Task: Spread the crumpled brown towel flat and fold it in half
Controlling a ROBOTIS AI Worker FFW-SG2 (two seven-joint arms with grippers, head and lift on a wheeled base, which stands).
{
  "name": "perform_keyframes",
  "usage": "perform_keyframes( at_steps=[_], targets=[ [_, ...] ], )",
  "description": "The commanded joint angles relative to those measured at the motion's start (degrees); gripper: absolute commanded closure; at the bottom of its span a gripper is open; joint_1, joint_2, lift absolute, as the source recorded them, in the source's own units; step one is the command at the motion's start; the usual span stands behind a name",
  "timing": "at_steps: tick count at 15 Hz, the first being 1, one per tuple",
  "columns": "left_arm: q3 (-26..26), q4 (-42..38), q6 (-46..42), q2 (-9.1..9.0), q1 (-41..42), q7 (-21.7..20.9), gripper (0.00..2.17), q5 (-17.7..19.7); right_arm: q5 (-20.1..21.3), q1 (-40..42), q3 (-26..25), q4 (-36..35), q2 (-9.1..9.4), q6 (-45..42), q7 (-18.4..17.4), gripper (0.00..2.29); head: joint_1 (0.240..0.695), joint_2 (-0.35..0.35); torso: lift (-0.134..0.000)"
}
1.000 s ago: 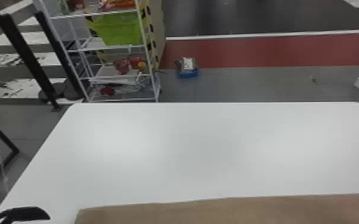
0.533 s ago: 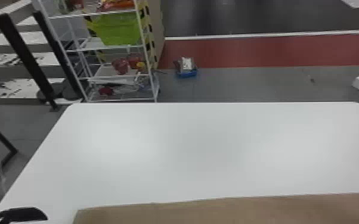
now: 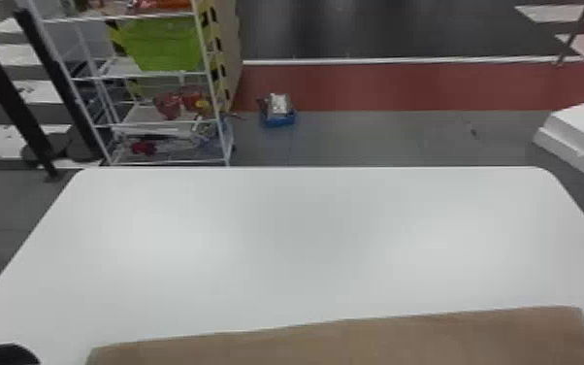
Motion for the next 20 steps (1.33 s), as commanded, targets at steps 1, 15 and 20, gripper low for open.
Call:
perform_keyframes(
  at_steps=[1,15,20],
  targets=[
    [0.0,0.1,0.0,0.0,0.1,0.0,0.15,0.0,-2.3,0.0,-1.4,0.7,0.69,0.2,0.2,0.36,0.695,0.064,-0.123],
    [0.1,0.1,0.2,-0.09,0.1,-0.1,0.15,-0.1,-3.6,-0.2,-2.3,1.5,1.22,-0.4,0.2,0.23,0.695,0.052,-0.123],
    [0.0,0.1,0.2,-0.09,0.1,-0.1,0.15,-0.3,-3.6,-0.2,-2.3,1.5,1.22,-0.4,0.2,0.23,0.695,0.053,-0.123]
  ],
)
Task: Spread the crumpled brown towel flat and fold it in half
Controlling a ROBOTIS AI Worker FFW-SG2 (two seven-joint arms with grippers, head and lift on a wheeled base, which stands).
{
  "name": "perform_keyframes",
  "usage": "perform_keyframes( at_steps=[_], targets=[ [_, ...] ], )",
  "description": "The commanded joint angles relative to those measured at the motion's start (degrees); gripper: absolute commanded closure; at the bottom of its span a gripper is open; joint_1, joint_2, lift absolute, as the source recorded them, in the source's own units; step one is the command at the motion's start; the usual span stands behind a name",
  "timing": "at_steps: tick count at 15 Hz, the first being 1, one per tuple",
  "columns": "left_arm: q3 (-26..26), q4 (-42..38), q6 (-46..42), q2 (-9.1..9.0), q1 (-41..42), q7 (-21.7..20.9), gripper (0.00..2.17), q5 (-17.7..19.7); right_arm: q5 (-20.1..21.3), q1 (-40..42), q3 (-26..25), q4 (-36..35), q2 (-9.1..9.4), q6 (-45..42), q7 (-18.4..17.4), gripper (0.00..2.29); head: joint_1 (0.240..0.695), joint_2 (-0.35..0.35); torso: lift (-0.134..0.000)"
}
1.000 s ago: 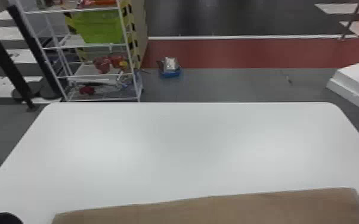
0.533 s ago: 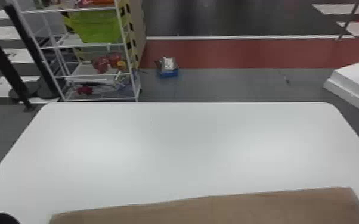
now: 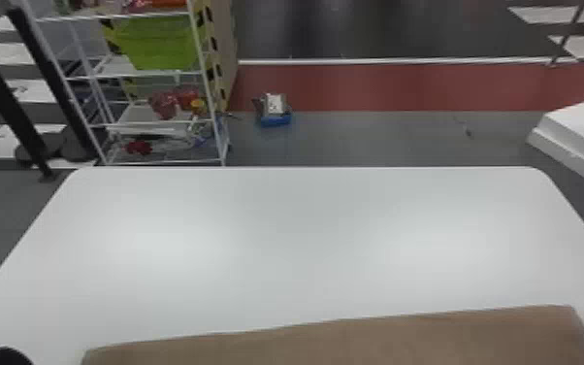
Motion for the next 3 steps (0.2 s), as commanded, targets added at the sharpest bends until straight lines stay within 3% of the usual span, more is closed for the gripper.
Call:
perform_keyframes(
  at_steps=[1,3],
  targets=[
    [-0.1,0.0,0.1,0.09,0.0,0.0,0.15,0.0,0.0,0.0,0.0,0.0,0.0,0.0,0.2,0.23,0.695,0.053,-0.123],
    [-0.2,0.0,-0.1,0.0,0.0,0.0,0.15,0.0,0.1,0.0,0.1,0.0,0.0,0.0,0.2,0.23,0.695,0.053,-0.123]
  ],
)
